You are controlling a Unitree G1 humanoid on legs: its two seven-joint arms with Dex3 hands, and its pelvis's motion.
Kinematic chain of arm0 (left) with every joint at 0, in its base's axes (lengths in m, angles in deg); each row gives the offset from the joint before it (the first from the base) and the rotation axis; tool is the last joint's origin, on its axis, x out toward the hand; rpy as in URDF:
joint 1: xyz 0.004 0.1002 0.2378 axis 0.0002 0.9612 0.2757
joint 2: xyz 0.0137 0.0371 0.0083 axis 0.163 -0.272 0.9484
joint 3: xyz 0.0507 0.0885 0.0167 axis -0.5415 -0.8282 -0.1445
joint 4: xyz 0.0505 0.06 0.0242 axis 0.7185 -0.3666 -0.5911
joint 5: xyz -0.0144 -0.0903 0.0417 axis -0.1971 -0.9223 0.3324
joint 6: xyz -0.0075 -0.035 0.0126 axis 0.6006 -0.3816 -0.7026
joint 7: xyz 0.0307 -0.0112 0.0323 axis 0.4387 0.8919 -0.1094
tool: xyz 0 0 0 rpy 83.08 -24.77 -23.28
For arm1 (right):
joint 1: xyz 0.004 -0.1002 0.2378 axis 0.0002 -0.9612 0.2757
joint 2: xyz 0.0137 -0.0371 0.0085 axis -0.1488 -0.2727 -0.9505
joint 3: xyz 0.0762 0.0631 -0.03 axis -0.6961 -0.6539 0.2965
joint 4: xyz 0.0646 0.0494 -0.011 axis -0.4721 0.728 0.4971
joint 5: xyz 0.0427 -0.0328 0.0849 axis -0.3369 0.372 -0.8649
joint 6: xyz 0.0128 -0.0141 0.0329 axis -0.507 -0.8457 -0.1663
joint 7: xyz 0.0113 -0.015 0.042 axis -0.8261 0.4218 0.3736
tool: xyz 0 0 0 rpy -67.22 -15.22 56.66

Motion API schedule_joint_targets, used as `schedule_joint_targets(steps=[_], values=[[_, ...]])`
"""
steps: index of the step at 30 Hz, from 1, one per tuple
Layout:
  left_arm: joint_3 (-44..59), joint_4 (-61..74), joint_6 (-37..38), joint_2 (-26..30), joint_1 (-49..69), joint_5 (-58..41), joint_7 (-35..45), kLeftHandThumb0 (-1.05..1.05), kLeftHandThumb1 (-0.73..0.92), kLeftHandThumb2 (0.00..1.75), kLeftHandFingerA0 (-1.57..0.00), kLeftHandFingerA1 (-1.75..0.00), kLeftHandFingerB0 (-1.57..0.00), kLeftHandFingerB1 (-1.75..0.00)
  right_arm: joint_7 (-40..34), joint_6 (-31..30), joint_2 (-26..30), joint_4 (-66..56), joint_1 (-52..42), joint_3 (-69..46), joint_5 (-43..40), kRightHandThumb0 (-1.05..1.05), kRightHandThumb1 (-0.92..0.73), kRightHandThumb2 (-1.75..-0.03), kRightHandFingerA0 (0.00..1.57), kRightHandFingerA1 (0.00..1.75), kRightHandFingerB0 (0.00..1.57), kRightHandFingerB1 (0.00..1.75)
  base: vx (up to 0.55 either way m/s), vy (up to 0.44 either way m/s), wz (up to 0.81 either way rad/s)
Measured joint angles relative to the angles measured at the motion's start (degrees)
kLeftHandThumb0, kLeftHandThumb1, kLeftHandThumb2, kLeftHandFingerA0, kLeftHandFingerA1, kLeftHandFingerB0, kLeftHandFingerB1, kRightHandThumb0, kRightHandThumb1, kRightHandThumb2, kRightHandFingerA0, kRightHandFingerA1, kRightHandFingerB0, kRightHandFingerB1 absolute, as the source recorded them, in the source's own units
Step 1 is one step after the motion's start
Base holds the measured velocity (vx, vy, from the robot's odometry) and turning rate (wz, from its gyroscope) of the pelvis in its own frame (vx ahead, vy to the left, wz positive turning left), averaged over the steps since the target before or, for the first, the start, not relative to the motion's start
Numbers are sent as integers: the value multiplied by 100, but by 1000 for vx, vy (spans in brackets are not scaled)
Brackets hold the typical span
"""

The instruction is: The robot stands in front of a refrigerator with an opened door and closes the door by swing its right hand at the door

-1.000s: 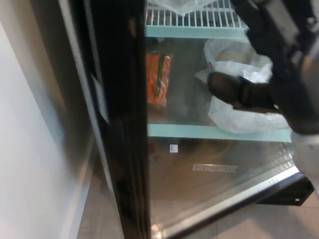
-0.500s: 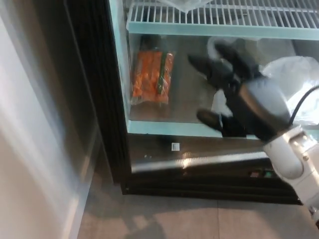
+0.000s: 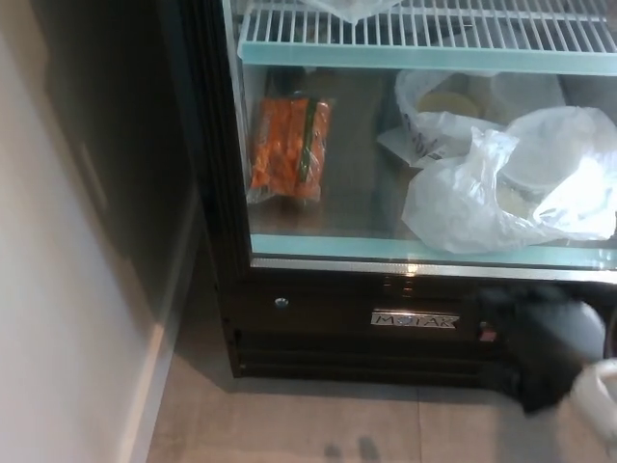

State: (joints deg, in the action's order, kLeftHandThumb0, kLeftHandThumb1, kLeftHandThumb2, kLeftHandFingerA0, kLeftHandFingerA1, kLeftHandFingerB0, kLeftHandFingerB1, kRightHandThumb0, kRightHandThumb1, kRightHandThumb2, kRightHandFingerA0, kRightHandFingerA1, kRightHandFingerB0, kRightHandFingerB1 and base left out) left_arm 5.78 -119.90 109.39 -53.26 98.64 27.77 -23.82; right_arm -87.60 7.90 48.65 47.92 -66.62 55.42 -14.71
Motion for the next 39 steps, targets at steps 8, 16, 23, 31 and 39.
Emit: schedule_joint_targets(steps=[8,16,23,31,39], values=[[8,58,-4,-3,-35,-8,7,-64,75,65,-45,-37,-38,-34,-16,356,3,-903,-1771,14,-377,-33,-56,-110,1,48,1,46,0,0,0],[149,-137,-79,-146,-312,-79,96,-73,72,103,-37,-51,-24,-43,3,871,-188,-201,-3274,-291,-1060,-62,-83,-65,24,31,20,28,0,0,0],[344,-347,-98,-251,-666,-172,184,-73,69,102,-37,-52,-24,-44,111,1152,-405,1206,-3432,-1000,-1695,-70,-66,-90,21,44,14,40,0,0,0],[543,-544,-100,-386,-815,-248,281,-71,68,102,-38,-53,-21,-43,330,1369,-569,2630,-3333,-1904,-2416,-67,-78,-64,29,32,22,29,0,0,0],[648,-659,-102,-385,-832,-314,354,-73,70,102,-37,-51,-24,-43,473,1667,-715,3176,-3082,-2156,-2921,-65,-76,-63,28,32,24,29,0,0,0]])
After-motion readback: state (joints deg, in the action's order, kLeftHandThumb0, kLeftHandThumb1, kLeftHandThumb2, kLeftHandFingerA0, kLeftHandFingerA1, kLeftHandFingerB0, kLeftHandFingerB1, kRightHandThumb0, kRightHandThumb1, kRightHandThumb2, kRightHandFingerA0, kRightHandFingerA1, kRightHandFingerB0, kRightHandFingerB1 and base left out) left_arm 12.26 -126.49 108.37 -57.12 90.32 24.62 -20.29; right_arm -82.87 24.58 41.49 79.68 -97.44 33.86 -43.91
